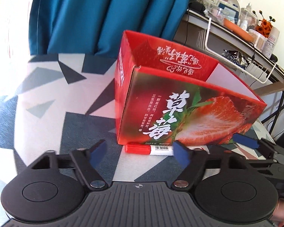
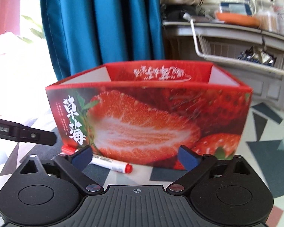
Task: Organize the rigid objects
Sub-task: 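Move the left tool back out to the red-capped white marker, then close the left tool on the marker and lift it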
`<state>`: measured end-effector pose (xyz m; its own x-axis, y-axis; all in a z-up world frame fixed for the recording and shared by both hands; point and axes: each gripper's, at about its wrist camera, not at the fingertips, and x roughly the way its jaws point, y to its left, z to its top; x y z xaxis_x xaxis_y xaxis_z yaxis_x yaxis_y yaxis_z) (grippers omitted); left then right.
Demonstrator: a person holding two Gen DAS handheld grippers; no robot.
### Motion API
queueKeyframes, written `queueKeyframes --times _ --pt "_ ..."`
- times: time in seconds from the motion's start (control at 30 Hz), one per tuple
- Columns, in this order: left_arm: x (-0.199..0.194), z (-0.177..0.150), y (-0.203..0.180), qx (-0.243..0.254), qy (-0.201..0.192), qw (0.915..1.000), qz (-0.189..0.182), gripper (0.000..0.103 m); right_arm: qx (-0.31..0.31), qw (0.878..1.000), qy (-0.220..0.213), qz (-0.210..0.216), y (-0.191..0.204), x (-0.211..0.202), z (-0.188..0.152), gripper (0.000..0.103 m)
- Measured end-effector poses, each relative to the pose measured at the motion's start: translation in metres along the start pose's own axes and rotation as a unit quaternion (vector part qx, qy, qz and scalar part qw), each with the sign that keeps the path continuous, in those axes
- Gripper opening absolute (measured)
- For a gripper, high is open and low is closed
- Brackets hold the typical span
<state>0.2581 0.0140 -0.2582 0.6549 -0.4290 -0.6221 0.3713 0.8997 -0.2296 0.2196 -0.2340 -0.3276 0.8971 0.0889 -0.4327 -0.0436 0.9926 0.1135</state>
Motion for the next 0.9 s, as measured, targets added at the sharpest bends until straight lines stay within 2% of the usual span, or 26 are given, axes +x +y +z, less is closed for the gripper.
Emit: queueKeyframes --times 0.03,0.17,0.27,0.37,0.5,0.57,0.7,0.9 --pt "0.004 0.0 0.001 -0.004 0.001 1.0 -0.001 0.07 0.002 1.0 0.006 0.005 0.0 0.003 0.0 0.085" --pt "0.018 0.0 0.005 -0.016 0.009 0.9998 -0.005 0.064 0.0 0.999 0.026 0.018 0.001 0.013 -0.003 0.068" --pt "0.026 -0.001 0.007 -0.024 0.016 0.9996 -0.006 0.063 -0.003 0.999 0.032 0.023 0.002 0.018 -0.005 0.064" --pt "0.033 -0.003 0.008 -0.027 0.023 0.9994 -0.006 0.06 -0.01 0.998 0.046 0.029 0.004 0.024 -0.007 0.056" --pt "0.038 -0.003 0.005 -0.025 0.022 0.9994 -0.008 0.053 -0.021 0.997 0.061 0.035 0.008 0.03 -0.008 0.049" --pt "0.039 -0.003 0.004 -0.025 0.022 0.9994 -0.007 0.045 -0.022 0.997 0.068 0.034 0.009 0.034 -0.009 0.048" --pt "0.04 -0.006 0.0 -0.02 0.021 0.9995 -0.01 0.044 -0.02 0.996 0.076 0.033 0.009 0.035 -0.01 0.043" --pt "0.038 -0.009 -0.004 -0.014 0.02 0.9997 -0.008 0.044 -0.003 0.996 0.079 0.031 0.004 0.04 -0.01 0.041"
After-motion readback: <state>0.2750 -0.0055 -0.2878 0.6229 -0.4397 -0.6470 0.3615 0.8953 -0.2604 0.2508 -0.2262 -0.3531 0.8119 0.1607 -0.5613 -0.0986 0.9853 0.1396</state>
